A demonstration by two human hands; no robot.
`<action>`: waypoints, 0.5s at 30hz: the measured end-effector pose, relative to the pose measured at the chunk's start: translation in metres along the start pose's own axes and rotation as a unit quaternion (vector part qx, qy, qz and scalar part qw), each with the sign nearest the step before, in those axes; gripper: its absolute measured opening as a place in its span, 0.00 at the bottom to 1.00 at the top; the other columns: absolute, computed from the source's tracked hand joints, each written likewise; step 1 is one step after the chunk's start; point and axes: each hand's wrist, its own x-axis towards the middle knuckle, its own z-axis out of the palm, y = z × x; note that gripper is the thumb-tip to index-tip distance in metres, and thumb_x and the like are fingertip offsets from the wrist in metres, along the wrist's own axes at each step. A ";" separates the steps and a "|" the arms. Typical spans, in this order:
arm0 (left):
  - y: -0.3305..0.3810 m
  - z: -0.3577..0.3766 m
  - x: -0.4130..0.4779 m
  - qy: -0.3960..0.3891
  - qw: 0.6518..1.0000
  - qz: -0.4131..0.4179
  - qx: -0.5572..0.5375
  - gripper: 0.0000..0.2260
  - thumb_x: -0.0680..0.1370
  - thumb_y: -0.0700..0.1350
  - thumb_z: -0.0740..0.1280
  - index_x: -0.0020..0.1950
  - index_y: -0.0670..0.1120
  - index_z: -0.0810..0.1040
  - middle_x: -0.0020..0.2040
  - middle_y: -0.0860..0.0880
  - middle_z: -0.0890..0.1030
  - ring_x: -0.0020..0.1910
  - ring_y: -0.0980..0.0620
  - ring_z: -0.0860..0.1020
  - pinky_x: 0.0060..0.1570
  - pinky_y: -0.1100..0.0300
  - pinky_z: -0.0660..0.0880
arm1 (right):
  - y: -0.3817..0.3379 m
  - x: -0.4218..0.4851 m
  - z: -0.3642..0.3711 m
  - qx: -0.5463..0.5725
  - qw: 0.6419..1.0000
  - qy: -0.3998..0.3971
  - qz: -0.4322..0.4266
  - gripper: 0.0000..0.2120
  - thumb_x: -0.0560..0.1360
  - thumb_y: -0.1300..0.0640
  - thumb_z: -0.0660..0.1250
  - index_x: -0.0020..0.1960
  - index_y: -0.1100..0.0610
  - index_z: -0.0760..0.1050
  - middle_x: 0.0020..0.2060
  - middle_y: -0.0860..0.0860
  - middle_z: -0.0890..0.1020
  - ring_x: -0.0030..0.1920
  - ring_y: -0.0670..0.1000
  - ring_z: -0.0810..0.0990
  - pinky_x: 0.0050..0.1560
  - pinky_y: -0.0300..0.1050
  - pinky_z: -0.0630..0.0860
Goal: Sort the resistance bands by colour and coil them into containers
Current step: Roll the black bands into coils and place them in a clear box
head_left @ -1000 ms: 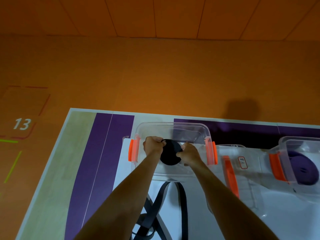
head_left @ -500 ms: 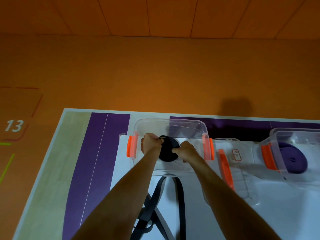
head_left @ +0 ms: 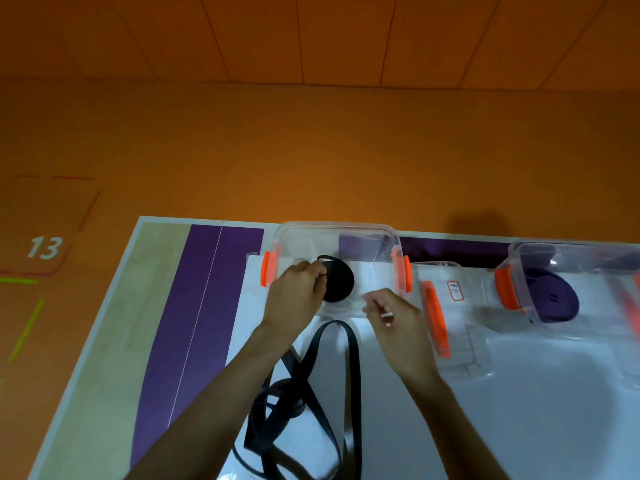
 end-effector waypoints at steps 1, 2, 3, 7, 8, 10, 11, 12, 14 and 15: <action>0.001 -0.006 -0.019 0.032 0.999 0.023 -0.001 0.08 0.83 0.41 0.68 0.60 0.45 0.83 0.49 0.47 0.85 0.46 0.45 0.83 0.39 0.52 0.81 | 0.008 -0.018 -0.002 0.004 1.000 -0.008 0.008 0.09 0.82 0.57 0.67 0.52 0.44 0.81 0.45 0.38 0.85 0.46 0.41 0.85 0.46 0.30 0.78; 0.002 -0.010 -0.040 0.060 0.997 0.037 -0.001 0.08 0.81 0.39 0.70 0.60 0.45 0.84 0.48 0.47 0.85 0.44 0.45 0.83 0.36 0.52 0.81 | 0.017 -0.034 -0.001 0.008 1.000 -0.020 0.023 0.09 0.82 0.57 0.66 0.51 0.43 0.81 0.44 0.38 0.85 0.45 0.41 0.85 0.45 0.31 0.78; 0.003 -0.012 -0.060 0.082 0.996 0.042 0.001 0.09 0.80 0.38 0.72 0.59 0.45 0.84 0.46 0.47 0.85 0.43 0.45 0.83 0.35 0.52 0.80 | 0.028 -0.047 0.003 0.003 0.998 -0.036 0.044 0.10 0.82 0.57 0.66 0.51 0.42 0.80 0.43 0.39 0.85 0.44 0.42 0.85 0.45 0.34 0.79; -0.002 -0.001 -0.133 0.061 0.998 -0.027 -0.011 0.10 0.80 0.37 0.71 0.60 0.47 0.84 0.49 0.49 0.86 0.46 0.47 0.84 0.41 0.53 0.81 | 0.067 -0.069 0.035 -0.076 0.978 -0.116 0.156 0.16 0.83 0.53 0.70 0.70 0.49 0.76 0.61 0.51 0.84 0.53 0.48 0.85 0.55 0.42 0.79; -0.005 0.005 -0.148 0.039 0.998 -0.050 -0.017 0.11 0.81 0.38 0.70 0.61 0.47 0.84 0.52 0.49 0.86 0.50 0.47 0.83 0.44 0.52 0.82 | 0.073 -0.068 0.044 -0.089 0.971 -0.126 0.183 0.23 0.82 0.52 0.70 0.76 0.53 0.71 0.65 0.53 0.82 0.59 0.52 0.84 0.60 0.46 0.79; -0.010 0.016 -0.176 0.002 0.996 -0.086 -0.038 0.12 0.83 0.41 0.66 0.64 0.50 0.83 0.56 0.50 0.85 0.53 0.48 0.83 0.48 0.54 0.81 | 0.079 -0.064 0.060 -0.091 0.964 -0.128 0.216 0.28 0.81 0.52 0.72 0.78 0.57 0.68 0.65 0.57 0.82 0.63 0.57 0.83 0.63 0.51 0.78; -0.011 0.019 -0.187 -0.008 0.995 -0.091 -0.049 0.12 0.84 0.42 0.66 0.65 0.51 0.83 0.56 0.50 0.85 0.53 0.48 0.83 0.47 0.57 0.80 | 0.079 -0.061 0.066 -0.087 0.962 -0.125 0.228 0.26 0.81 0.54 0.72 0.76 0.57 0.70 0.62 0.57 0.84 0.61 0.58 0.84 0.61 0.51 0.80; -0.012 0.023 -0.197 -0.015 0.994 -0.089 -0.060 0.12 0.84 0.42 0.66 0.65 0.51 0.83 0.56 0.51 0.85 0.52 0.50 0.83 0.45 0.60 0.78 | 0.079 -0.060 0.070 -0.082 0.961 -0.119 0.237 0.22 0.80 0.56 0.71 0.72 0.57 0.74 0.58 0.58 0.86 0.57 0.59 0.85 0.58 0.51 0.81; -0.010 0.027 -0.212 -0.024 0.992 -0.087 -0.083 0.12 0.84 0.42 0.66 0.65 0.51 0.82 0.57 0.52 0.85 0.52 0.52 0.83 0.47 0.62 0.79 | 0.077 -0.062 0.073 -0.078 0.963 -0.093 0.240 0.12 0.78 0.63 0.69 0.61 0.57 0.81 0.53 0.57 0.87 0.51 0.59 0.86 0.53 0.52 0.83; -0.009 0.029 -0.216 -0.025 0.991 -0.091 -0.095 0.12 0.83 0.42 0.66 0.65 0.51 0.82 0.58 0.52 0.84 0.53 0.52 0.82 0.49 0.61 0.80 | 0.075 -0.065 0.073 -0.076 0.966 -0.079 0.233 0.10 0.78 0.64 0.69 0.58 0.57 0.82 0.51 0.56 0.88 0.50 0.58 0.86 0.51 0.51 0.83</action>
